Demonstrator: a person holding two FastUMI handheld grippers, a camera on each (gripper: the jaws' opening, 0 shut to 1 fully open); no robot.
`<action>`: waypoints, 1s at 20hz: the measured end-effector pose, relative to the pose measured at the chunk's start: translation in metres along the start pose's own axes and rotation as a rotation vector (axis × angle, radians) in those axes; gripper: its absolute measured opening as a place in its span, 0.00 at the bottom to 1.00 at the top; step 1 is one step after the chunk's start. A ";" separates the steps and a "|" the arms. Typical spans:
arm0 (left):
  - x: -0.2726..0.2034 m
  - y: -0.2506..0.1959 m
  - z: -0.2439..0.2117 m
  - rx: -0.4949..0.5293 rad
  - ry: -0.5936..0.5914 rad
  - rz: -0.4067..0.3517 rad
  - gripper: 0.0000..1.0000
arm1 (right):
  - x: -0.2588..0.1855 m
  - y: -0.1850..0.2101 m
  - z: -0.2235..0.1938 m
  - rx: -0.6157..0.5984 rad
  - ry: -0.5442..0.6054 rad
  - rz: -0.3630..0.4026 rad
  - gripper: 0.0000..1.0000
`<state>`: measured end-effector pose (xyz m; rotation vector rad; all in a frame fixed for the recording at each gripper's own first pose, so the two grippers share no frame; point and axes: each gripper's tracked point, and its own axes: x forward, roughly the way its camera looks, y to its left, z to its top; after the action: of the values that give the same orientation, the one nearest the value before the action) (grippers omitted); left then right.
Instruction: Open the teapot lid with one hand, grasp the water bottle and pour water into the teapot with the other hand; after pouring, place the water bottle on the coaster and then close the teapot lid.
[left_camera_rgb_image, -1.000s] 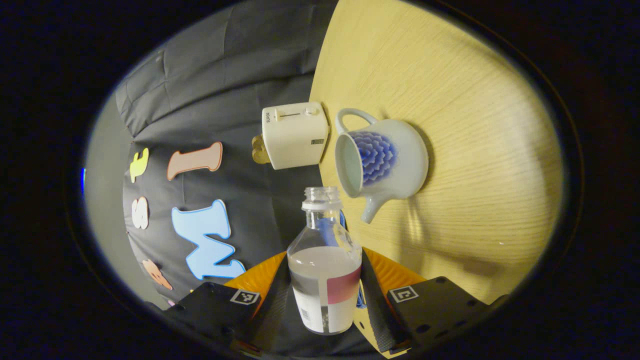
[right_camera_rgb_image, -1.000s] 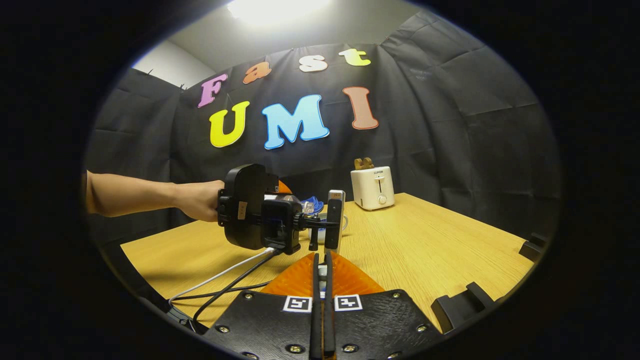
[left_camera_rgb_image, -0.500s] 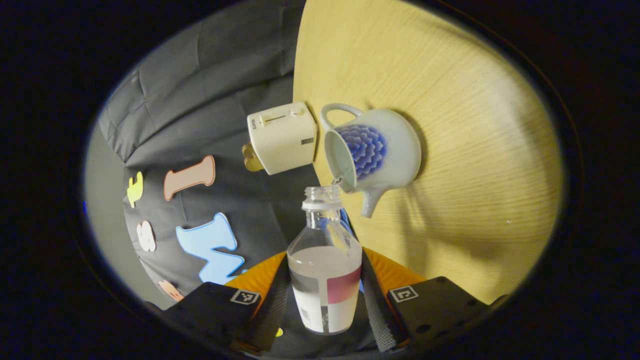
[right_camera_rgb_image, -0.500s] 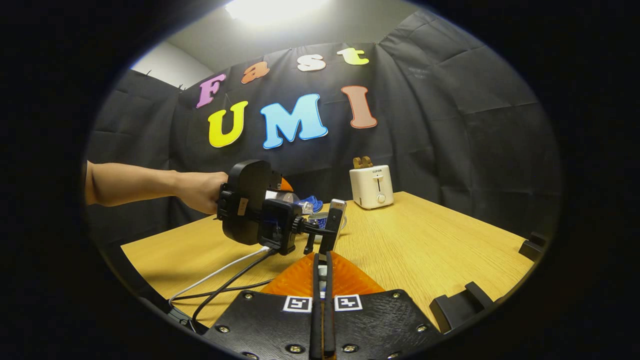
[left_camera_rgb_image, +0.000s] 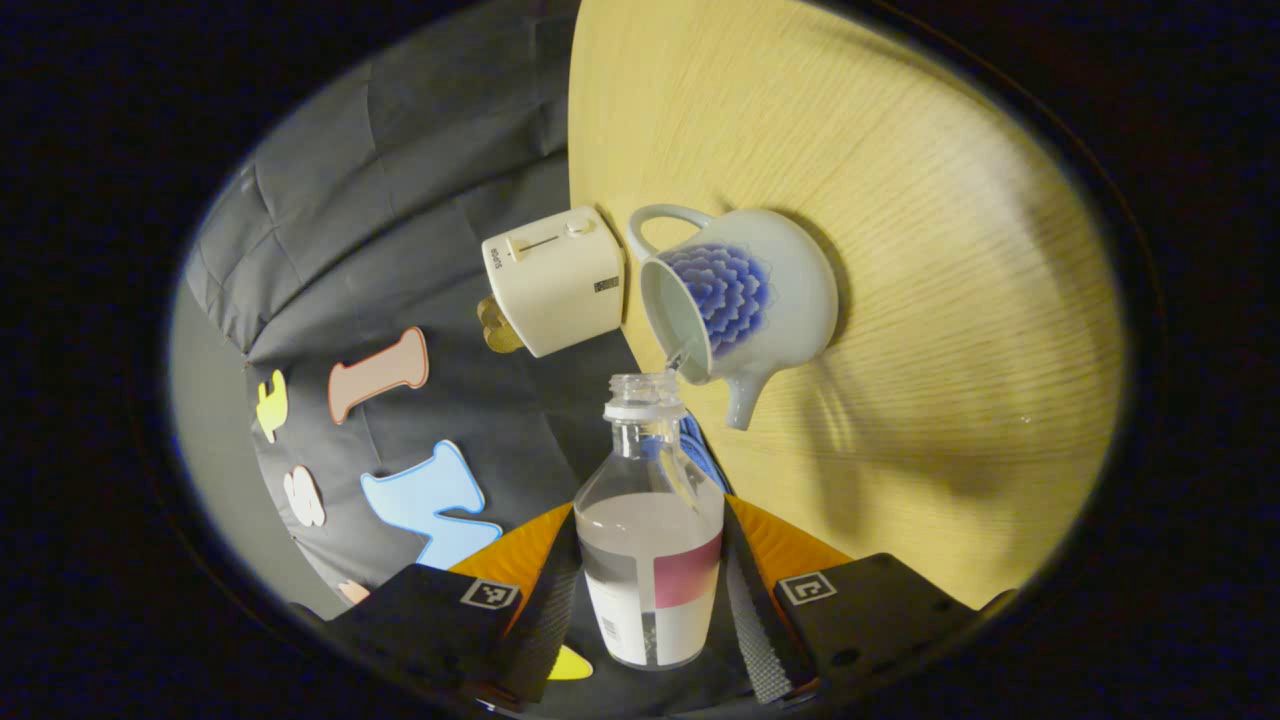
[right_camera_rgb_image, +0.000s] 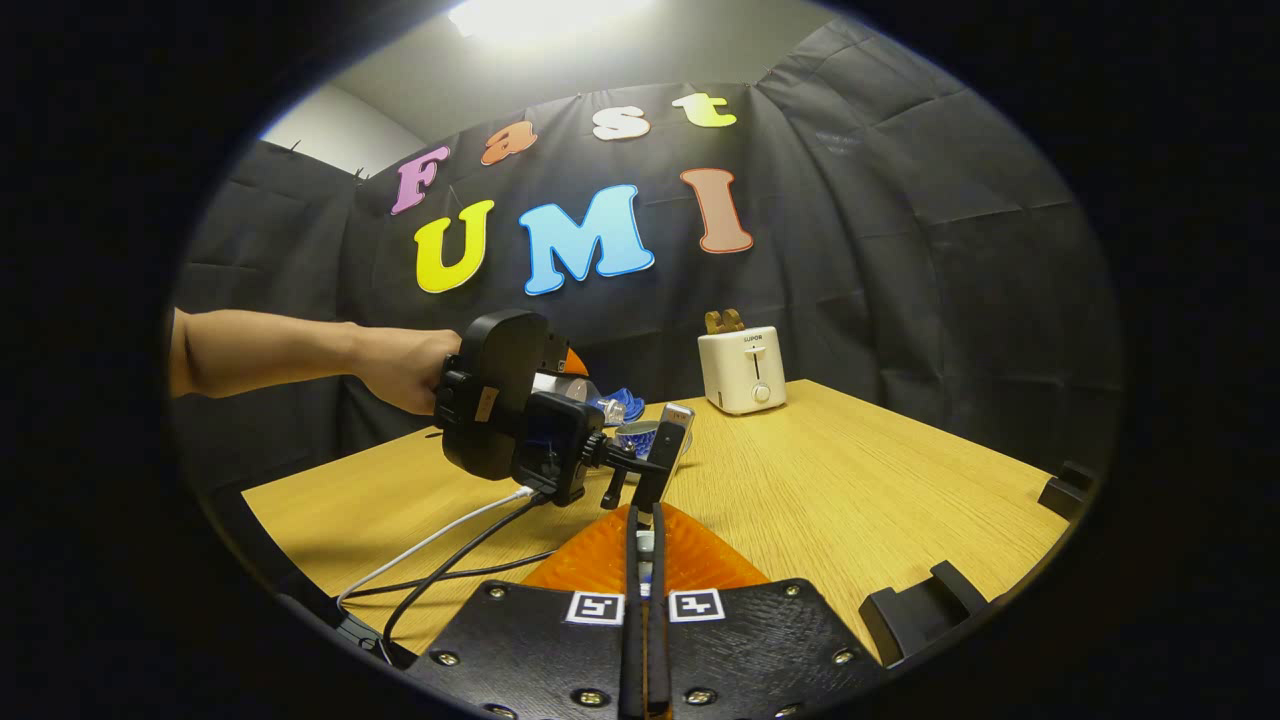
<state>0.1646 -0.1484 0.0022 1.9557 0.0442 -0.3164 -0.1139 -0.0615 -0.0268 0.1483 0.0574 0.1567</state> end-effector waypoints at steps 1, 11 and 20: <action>0.001 0.001 0.002 0.010 -0.005 -0.002 0.85 | -0.001 -0.001 -0.001 0.000 0.000 -0.002 0.02; -0.001 0.007 0.004 0.099 0.002 -0.001 0.85 | -0.001 -0.003 -0.001 0.001 0.002 -0.007 0.02; -0.003 0.012 0.008 0.177 0.001 0.012 0.85 | -0.002 -0.004 -0.001 0.004 0.004 -0.007 0.02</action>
<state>0.1620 -0.1604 0.0111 2.1309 0.0051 -0.3210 -0.1151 -0.0658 -0.0285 0.1516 0.0625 0.1503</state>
